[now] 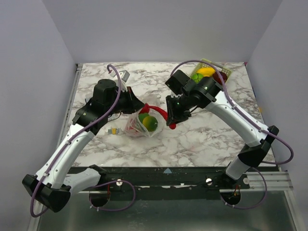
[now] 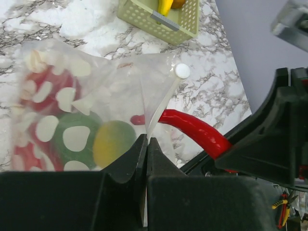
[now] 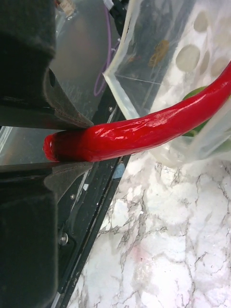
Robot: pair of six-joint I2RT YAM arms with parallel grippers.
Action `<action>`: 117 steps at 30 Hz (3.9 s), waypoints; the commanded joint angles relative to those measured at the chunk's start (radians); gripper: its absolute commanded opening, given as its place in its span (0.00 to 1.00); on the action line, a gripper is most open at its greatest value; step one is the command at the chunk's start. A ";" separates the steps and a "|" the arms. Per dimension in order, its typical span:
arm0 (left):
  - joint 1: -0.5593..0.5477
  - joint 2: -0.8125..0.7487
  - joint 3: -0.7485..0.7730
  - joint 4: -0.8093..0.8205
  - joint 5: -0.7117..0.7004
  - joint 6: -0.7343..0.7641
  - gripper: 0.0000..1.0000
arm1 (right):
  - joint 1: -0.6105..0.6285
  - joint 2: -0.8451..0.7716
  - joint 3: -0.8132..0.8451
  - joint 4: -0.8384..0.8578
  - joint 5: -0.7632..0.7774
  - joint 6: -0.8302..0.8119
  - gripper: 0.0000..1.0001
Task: Place the food in the zip-top bag and seal the zipper
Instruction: Place the fake vegetable in the zipper food storage bag, then pick up the fake fruit from the bin.
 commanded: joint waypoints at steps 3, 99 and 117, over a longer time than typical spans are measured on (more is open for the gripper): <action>-0.027 0.011 -0.004 0.010 -0.036 0.003 0.00 | 0.007 0.069 0.043 -0.017 0.014 -0.017 0.00; -0.015 0.115 -0.059 0.074 0.029 0.037 0.00 | -0.783 0.751 0.187 0.562 0.610 -0.305 0.43; -0.015 0.117 -0.067 0.086 0.042 0.033 0.00 | -0.789 0.818 0.152 0.627 0.563 -0.310 0.58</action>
